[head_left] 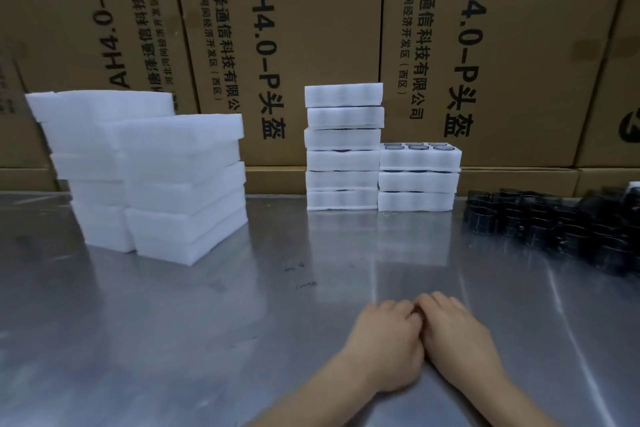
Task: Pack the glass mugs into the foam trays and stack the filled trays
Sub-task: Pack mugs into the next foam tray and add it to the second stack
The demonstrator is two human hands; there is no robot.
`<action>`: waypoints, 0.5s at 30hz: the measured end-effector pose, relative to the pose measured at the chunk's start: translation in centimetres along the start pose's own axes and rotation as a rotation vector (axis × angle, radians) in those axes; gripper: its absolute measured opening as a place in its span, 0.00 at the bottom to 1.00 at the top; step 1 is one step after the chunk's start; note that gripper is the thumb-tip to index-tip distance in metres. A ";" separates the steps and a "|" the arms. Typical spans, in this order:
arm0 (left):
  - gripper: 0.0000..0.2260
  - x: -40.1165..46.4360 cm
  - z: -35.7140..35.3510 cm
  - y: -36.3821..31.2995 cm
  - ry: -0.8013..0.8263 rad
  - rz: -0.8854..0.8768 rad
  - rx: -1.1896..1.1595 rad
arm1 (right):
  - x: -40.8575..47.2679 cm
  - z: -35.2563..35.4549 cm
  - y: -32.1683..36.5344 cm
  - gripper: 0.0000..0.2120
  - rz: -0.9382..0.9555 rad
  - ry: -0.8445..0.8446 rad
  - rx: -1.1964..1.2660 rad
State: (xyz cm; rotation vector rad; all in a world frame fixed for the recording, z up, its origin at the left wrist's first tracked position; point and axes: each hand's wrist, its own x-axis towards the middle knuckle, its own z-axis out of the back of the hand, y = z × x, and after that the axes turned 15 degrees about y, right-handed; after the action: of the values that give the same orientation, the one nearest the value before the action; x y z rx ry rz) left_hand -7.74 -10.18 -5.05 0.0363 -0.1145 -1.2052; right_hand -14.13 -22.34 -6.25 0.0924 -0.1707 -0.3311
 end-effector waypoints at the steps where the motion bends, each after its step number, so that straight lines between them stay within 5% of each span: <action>1: 0.11 -0.6 0.9 1.6 -0.012 -0.032 0.134 | -0.2 -0.1 0.2 0.07 0.002 -0.012 -0.009; 4: 0.16 -1.5 5.6 8.8 -0.059 0.085 0.409 | -0.2 0.1 0.4 0.08 0.030 -0.040 0.013; 7: 0.25 -2.8 13.2 17.5 -0.202 0.512 0.442 | -0.1 0.3 0.4 0.08 0.038 -0.052 0.026; 11: 0.32 -6.5 19.4 25.8 -0.188 0.985 0.320 | -0.1 0.3 0.4 0.07 0.038 -0.047 0.029; 15: 0.33 -8.1 19.7 28.7 -0.122 1.087 0.086 | 0.1 0.3 0.2 0.07 0.053 -0.032 0.057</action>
State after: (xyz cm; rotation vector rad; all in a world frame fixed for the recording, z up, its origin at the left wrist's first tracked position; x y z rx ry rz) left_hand 13.93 8.27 16.48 -0.0247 -0.2516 -0.1151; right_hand -13.98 -22.19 -5.91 0.1391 -0.2137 -0.2749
